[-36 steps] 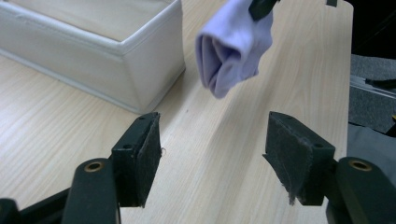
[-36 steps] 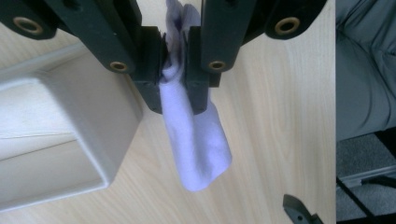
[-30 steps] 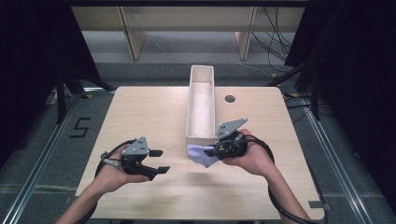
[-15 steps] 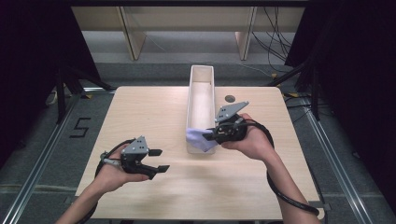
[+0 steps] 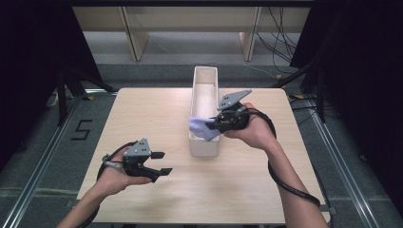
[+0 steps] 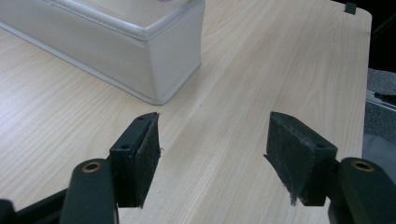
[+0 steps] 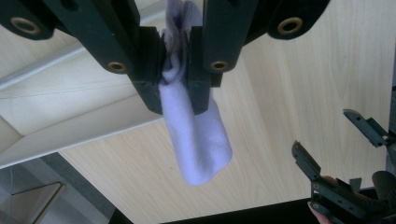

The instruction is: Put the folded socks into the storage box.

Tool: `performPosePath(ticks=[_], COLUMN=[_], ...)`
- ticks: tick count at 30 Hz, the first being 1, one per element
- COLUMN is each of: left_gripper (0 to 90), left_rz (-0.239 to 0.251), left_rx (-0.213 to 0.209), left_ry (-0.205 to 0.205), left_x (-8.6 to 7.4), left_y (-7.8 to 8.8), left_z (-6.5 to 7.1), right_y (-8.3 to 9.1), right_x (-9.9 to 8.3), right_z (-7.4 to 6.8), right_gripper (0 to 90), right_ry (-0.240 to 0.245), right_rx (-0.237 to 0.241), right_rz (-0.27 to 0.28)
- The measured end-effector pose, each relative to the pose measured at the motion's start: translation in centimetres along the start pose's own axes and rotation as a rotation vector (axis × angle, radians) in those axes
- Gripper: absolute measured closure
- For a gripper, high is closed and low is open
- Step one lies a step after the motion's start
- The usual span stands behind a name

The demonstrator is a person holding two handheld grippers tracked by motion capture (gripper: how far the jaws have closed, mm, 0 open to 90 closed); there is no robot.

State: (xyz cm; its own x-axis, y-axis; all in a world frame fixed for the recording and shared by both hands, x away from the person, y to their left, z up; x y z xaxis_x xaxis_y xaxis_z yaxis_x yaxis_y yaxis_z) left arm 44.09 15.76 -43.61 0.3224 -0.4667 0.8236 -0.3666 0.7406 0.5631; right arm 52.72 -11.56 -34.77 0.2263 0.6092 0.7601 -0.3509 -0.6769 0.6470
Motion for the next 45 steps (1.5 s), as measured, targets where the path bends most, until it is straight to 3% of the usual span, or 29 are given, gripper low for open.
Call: performPosePath(ticks=[6, 12, 17, 21, 24, 30, 34, 38, 41, 42, 45], left_gripper=[34.3, 34.2, 34.1, 34.1, 34.1, 34.1, 34.0, 34.1, 34.1, 34.1, 34.1], left_rz=[-0.001, -0.001, -0.008, -0.005, -0.003, -0.009, -0.016, -0.012, -0.011, -0.009, -0.012], left_rx=[-0.007, 0.0, 0.0, -0.004, -0.003, -0.011, -0.003, -0.005, -0.014, -0.006, -0.006], left_ry=[-0.001, 0.007, 0.005, 0.01, 0.013, 0.015, 0.014, 0.016, 0.018, 0.016, 0.019], left_x=[0.0, -0.1, 0.0, 0.0, -0.1, -0.2, -0.3, -0.3, -0.3, -0.3, -0.4], left_y=[0.1, 0.0, -0.1, -0.2, -0.3, -0.4, -0.5, -0.6, -0.6, -0.6, -0.7], left_z=[-0.1, -0.2, -0.2, -0.2, -0.2, -0.3, -0.3, -0.2, -0.2, -0.2, -0.2], right_y=[-0.8, -1.7, -2.1, -2.3, -2.6, -3.1, -3.4, -3.7, -4.0, -4.1, -4.3], right_x=[-0.1, -0.2, -0.3, -0.4, -0.6, -0.8, -1.0, -1.1, -1.3, -1.3, -1.4], right_z=[0.5, 1.2, 1.4, 1.8, 1.9, 2.1, 2.1, 2.2, 2.0, 2.2, 2.2], right_gripper=[79.7, 79.7, 79.7, 79.7, 79.7, 79.7, 79.7, 79.7, 79.6, 79.6, 79.5], right_ry=[-0.01, 0.022, -0.011, 0.008, -0.008, 0.016, -0.007, 0.018, -0.019, 0.004, 0.004], right_rx=[-0.015, -0.029, -0.037, -0.046, -0.056, -0.056, -0.062, -0.058, -0.056, -0.054, -0.06], right_rz=[-0.02, -0.029, -0.025, -0.031, -0.03, -0.044, -0.046, -0.054, -0.059, -0.06, -0.061])
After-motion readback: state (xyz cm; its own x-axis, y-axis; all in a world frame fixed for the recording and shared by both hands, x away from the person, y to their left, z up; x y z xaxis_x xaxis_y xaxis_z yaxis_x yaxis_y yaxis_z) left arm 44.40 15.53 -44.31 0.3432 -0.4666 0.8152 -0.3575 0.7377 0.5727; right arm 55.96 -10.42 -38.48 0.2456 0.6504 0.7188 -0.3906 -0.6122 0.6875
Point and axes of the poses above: each handheld gripper's, and its own axes: y roughly backward along the jaws, x roughly out of its top, z roughly to its right, the point moved 3 cm from there along -y, roughly forward along the jaws
